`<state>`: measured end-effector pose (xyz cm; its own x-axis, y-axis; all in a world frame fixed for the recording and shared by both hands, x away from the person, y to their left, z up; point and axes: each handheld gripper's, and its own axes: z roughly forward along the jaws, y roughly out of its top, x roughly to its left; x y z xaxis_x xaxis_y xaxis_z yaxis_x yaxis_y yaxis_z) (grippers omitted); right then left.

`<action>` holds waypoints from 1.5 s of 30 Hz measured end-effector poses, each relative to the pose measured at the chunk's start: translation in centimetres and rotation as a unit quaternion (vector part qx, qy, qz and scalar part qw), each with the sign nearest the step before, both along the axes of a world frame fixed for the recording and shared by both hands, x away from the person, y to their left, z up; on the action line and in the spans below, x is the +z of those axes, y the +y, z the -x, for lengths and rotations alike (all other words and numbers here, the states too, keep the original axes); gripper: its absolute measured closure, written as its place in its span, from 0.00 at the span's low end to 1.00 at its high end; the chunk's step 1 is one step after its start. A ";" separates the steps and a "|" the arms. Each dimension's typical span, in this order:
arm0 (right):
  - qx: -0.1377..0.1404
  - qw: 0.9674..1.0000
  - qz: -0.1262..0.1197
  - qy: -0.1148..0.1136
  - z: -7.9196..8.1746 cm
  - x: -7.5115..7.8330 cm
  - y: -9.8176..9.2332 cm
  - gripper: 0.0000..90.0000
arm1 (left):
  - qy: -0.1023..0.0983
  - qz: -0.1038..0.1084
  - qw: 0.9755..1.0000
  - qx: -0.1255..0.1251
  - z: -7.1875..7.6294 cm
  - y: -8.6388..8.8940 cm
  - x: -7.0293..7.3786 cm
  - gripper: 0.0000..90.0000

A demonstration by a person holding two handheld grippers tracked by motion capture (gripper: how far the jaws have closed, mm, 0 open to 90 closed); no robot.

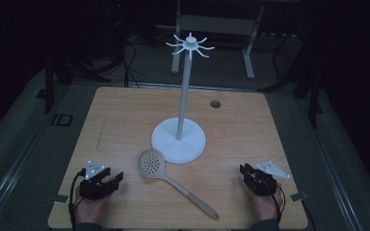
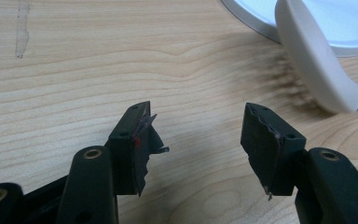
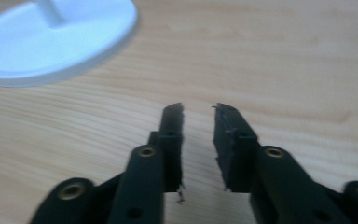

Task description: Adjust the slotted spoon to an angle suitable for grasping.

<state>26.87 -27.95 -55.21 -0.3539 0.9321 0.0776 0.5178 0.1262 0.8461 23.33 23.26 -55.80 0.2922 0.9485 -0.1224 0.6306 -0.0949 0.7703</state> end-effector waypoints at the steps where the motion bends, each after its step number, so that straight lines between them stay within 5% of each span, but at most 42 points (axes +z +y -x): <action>1: 0.012 1.000 -0.002 -0.005 0.3 0.2 0.2 0.85 | 0.000 0.000 1.000 -0.001 0.0 0.0 0.0 0.49; 7: 0.075 0.997 -0.019 -0.012 1.9 1.3 1.6 1.00 | 0.000 -0.003 1.000 -0.002 0.0 -0.1 0.0 0.49; 12: 0.116 0.993 -0.034 -0.011 2.8 1.6 2.7 1.00 | 0.001 -0.003 1.000 -0.002 0.0 -0.1 0.0 0.49; 15: 0.166 0.986 -0.025 -0.007 4.2 1.5 4.4 1.00 | 0.001 -0.005 1.000 -0.003 0.0 -0.2 0.0 0.49; 17: 0.175 0.984 -0.026 -0.003 4.6 1.4 4.8 1.00 | 0.000 -0.004 1.000 -0.003 0.0 -0.2 0.0 0.49; 23: 0.229 0.973 -0.030 0.016 6.6 0.7 7.4 1.00 | 0.001 -0.005 1.000 -0.004 0.0 -0.2 0.0 0.49; 24: 0.247 0.968 -0.028 0.021 7.1 0.4 8.3 1.00 | 0.001 -0.005 1.000 -0.004 0.0 -0.2 0.0 0.49; 25: 0.247 0.968 -0.028 0.021 7.1 0.4 8.3 1.00 | 0.001 -0.005 1.000 -0.004 0.0 -0.2 0.0 0.49; 26: 0.265 0.964 -0.020 0.026 7.5 0.1 9.2 1.00 | 0.001 -0.004 1.000 -0.004 0.0 -0.2 0.0 0.49; 32: 0.296 0.954 0.012 0.045 7.9 -1.0 10.8 1.00 | 0.000 -0.003 1.000 -0.003 0.0 -0.2 0.0 0.49; 39: 0.302 0.951 0.035 0.057 7.9 -1.5 11.2 1.00 | -0.001 -0.003 1.000 -0.004 0.0 -0.2 0.0 0.49; 45: 0.281 0.956 0.070 0.038 7.6 -1.4 11.1 1.00 | 0.000 -0.005 1.000 -0.004 0.0 -0.2 0.0 0.49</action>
<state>19.30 -16.86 -56.63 -0.8009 0.5987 0.0115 0.3941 0.5124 0.7630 23.29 23.05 -55.80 0.3002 0.9471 -0.1137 0.6295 -0.1071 0.7696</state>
